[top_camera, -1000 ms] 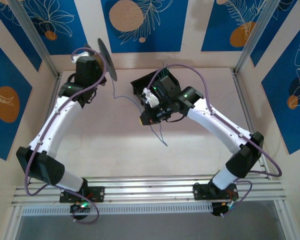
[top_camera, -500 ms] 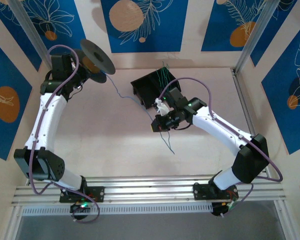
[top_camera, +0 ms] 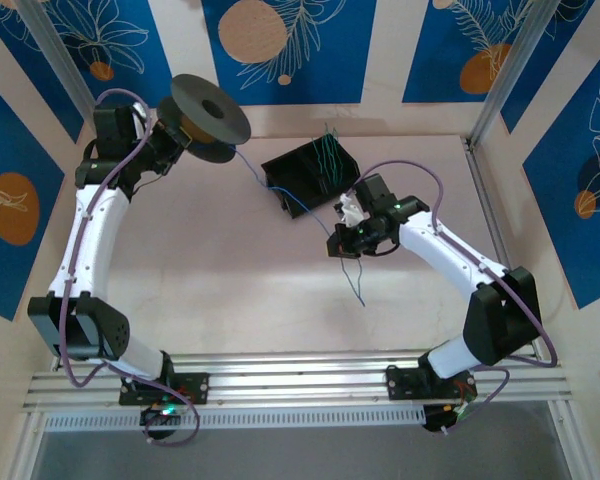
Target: Wrap the cables
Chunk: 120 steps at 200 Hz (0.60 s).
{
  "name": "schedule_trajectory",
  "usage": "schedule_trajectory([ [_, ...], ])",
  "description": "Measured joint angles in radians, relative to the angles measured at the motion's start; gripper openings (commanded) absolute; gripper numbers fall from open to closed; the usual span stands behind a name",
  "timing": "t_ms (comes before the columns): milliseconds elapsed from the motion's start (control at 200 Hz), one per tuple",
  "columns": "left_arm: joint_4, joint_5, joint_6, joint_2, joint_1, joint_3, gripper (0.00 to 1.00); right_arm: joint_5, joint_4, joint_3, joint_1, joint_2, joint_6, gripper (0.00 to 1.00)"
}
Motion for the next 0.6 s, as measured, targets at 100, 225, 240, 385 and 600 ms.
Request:
schedule_trajectory([
  [100,0.024,0.095,0.003,0.000,0.000,0.000,0.00,0.000,-0.013,0.018,-0.030,0.000,-0.001,0.00],
  [225,0.023,0.171,0.050,-0.021,0.000,-0.005,0.00,0.000,-0.042,0.054,-0.071,0.002,-0.008,0.00],
  [240,0.019,0.179,0.062,-0.027,0.000,-0.008,0.00,0.001,-0.046,0.058,-0.077,0.002,-0.009,0.00],
  [385,-0.054,0.246,0.172,-0.102,-0.002,-0.024,0.00,0.003,-0.070,0.077,-0.151,0.005,-0.026,0.00],
  [600,-0.179,0.303,0.375,-0.171,-0.082,-0.025,0.00,0.003,-0.107,0.107,-0.230,0.035,-0.050,0.00],
])
